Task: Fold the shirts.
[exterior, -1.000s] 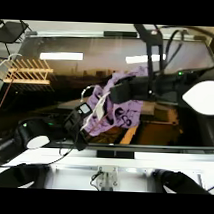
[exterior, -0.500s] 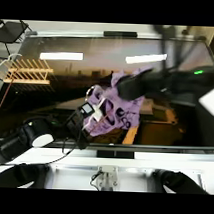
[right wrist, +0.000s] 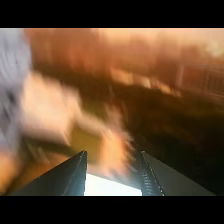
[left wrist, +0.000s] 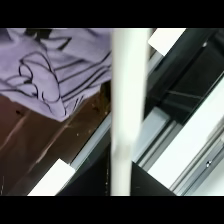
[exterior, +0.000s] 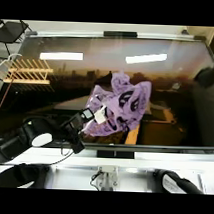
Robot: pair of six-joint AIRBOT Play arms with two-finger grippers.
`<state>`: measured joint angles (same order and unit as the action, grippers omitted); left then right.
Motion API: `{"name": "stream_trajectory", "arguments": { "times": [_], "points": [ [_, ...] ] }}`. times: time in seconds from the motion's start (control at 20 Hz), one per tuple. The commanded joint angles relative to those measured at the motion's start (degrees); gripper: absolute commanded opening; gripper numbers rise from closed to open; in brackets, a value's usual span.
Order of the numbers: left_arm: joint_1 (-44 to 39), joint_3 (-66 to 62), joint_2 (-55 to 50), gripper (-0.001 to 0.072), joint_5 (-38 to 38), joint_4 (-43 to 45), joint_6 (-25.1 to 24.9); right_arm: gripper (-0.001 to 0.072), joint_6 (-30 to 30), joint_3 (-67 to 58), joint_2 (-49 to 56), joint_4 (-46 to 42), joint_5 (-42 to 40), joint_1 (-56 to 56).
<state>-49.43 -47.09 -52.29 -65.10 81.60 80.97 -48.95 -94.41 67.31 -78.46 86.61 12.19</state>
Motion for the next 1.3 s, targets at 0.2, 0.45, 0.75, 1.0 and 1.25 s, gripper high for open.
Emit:
{"name": "stream_trajectory", "arguments": {
  "times": [0.2, 0.45, 0.75, 1.0, 1.25],
  "points": [
    [4.7, 0.0, -0.4, 0.0061, -3.7, 0.0, -10.1, 0.0429, 47.6, -0.2, 12.5, 15.3, 5.7, -7.3],
    [5.1, 0.0, -2.9, 0.0060, -3.5, 0.5, -10.1, 0.0439, 48.6, -0.2, 15.9, 18.1, 3.1, -13.7],
    [5.1, 0.0, -3.6, 0.0060, -1.4, 0.5, -10.1, 0.0456, 48.6, -0.2, 18.1, 18.6, 4.3, -16.3],
    [5.1, 0.0, -3.5, 0.0060, -1.4, 0.5, -11.4, 0.0464, 48.6, -0.1, 20.4, 20.4, 7.0, -16.4],
    [5.2, 0.0, -3.5, 0.0059, 0.9, 2.3, -11.5, 0.0462, 48.6, 2.7, 21.0, 17.1, 7.3, -20.9]
  ]
}}
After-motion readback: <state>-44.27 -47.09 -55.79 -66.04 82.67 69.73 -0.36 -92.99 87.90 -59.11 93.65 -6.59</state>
